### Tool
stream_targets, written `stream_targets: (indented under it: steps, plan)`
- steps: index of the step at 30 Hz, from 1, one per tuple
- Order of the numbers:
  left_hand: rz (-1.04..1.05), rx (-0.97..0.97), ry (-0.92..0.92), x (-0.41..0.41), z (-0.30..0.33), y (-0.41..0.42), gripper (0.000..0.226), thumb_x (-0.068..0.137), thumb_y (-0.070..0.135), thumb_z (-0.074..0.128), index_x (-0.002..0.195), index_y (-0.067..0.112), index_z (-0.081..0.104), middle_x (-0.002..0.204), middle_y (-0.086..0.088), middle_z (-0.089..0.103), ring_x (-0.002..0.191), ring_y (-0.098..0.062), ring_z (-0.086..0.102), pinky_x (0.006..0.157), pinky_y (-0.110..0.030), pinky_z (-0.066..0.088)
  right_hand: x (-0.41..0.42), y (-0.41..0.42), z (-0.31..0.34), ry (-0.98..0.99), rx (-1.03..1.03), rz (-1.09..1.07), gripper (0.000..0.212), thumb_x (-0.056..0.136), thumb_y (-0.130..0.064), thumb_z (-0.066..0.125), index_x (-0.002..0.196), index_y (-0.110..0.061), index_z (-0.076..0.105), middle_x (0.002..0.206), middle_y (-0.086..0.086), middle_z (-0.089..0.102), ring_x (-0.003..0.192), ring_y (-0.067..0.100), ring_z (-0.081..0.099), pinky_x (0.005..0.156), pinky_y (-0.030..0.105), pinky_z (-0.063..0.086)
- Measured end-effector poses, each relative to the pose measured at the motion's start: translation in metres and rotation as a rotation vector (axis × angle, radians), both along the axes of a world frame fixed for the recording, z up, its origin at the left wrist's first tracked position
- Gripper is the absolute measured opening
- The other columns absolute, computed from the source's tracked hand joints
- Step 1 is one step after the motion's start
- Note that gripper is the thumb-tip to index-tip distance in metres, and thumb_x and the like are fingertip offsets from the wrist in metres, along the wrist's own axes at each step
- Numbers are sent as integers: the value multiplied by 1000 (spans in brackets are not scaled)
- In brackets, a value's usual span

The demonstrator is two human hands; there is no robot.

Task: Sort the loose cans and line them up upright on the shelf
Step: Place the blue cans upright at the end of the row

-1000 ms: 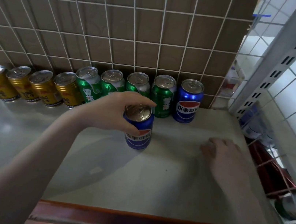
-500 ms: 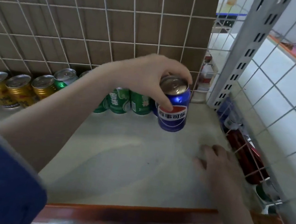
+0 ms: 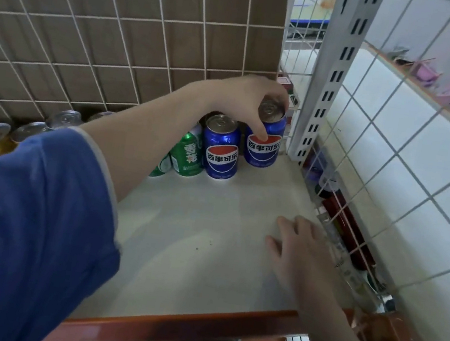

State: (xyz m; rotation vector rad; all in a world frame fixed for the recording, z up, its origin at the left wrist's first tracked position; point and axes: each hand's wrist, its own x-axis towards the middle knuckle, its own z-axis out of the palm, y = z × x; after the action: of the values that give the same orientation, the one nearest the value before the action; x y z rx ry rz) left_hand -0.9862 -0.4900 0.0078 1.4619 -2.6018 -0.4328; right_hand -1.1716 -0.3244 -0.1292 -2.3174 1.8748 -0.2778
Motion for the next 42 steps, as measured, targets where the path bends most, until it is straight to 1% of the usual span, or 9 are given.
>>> stream_targets:
  steps: [3,6,13,21,28,32,35,39,42]
  plan:
    - [20,47,-13,-4,-9,-5,60,71,32,79,122,31,50,125,9,51,107,-11,48,79,-23,41,-1,0,0,-24,-6,5,34,95,-40,43,122,-20,50,124,4,46,120,21,38,96,30,34]
    - [37,99,-16,-6,-22,-6,60,71,31,79,123,30,49,127,8,51,108,-12,49,81,-25,44,0,0,-3,-28,-58,1,30,90,-36,54,110,-15,58,111,7,54,110,26,49,89,34,41]
    - [75,140,-15,-3,-28,-7,61,72,28,79,124,30,47,127,8,49,108,-14,49,82,-27,46,-2,-2,-1,15,-18,34,36,96,-43,39,125,-21,45,128,4,46,121,21,39,100,29,33]
    - [53,186,-53,1,-22,-5,62,74,24,78,127,30,46,118,14,43,106,-11,46,79,-25,47,0,-4,-9,10,-84,25,26,89,-36,54,105,-15,58,104,8,57,98,24,51,82,33,44]
    - [23,187,-62,-1,-21,-4,60,72,24,79,121,33,45,116,14,45,105,-12,49,79,-27,50,3,-3,-11,-14,-104,6,22,89,-34,55,101,-15,57,104,7,56,101,23,51,81,31,44]
    - [39,194,-57,1,-24,-3,62,74,24,78,125,31,44,124,10,47,110,-15,50,85,-33,53,11,-8,-17,3,-114,-37,22,77,-28,72,89,-12,62,92,12,61,89,28,59,72,35,50]
    - [51,182,-30,3,-28,-2,62,76,23,76,128,29,43,131,8,46,110,-13,47,85,-29,50,15,-8,-18,-5,-138,-40,21,73,-24,74,83,-11,61,84,11,60,80,28,60,66,35,51]
    - [58,161,-10,3,-32,0,61,79,23,74,132,26,42,134,5,46,110,-10,44,83,-24,42,17,-8,-20,-29,-180,-49,19,74,-21,73,85,-10,61,86,11,60,83,27,60,68,35,51]
    - [82,155,-29,2,-33,4,67,81,24,72,138,25,38,140,3,44,119,-14,43,88,-24,40,17,-9,-21,-26,-173,-39,19,74,-22,73,85,-10,62,87,11,61,83,28,60,69,36,52]
